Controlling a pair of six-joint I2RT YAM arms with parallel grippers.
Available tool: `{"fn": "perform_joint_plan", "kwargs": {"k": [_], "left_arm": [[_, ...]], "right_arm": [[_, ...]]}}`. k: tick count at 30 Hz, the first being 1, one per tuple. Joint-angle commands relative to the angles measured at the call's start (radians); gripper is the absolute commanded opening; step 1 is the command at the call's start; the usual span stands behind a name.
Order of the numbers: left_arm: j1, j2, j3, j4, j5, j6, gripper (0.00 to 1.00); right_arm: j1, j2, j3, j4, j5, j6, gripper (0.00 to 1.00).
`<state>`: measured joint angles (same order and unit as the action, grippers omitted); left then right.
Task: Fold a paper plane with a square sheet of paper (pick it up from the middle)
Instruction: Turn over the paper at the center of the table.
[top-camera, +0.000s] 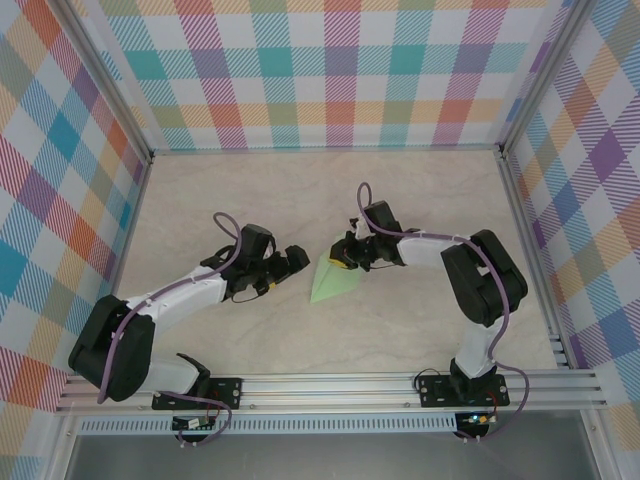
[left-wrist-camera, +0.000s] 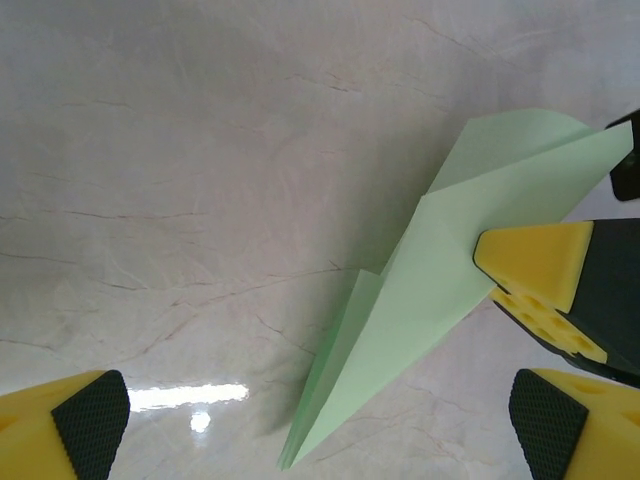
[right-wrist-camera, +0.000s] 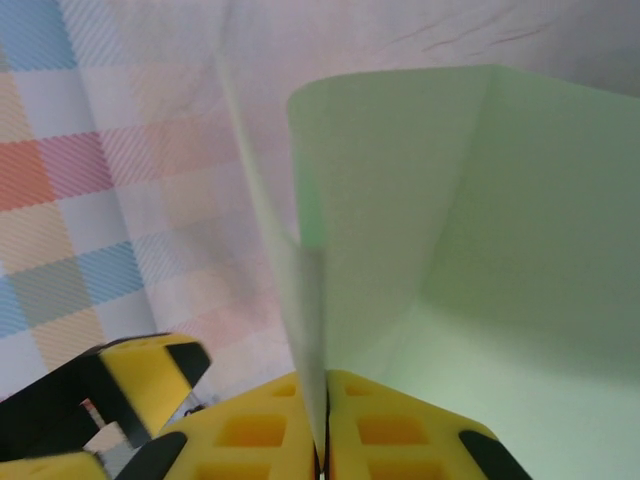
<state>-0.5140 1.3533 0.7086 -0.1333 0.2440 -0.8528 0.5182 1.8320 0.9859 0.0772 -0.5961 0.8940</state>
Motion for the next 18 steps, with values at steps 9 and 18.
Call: {"fn": "perform_joint_plan", "kwargs": {"k": [9, 18], "left_arm": [[0.054, -0.051, -0.076, 0.354, 0.301, -0.132, 1.0], [0.055, -0.037, -0.088, 0.551, 0.337, -0.21, 0.85]], "right_arm": [[-0.052, -0.047, 0.115, 0.22, -0.352, 0.148, 0.1], [-0.052, -0.02, 0.114, 0.261, -0.431, 0.213, 0.11]]}}
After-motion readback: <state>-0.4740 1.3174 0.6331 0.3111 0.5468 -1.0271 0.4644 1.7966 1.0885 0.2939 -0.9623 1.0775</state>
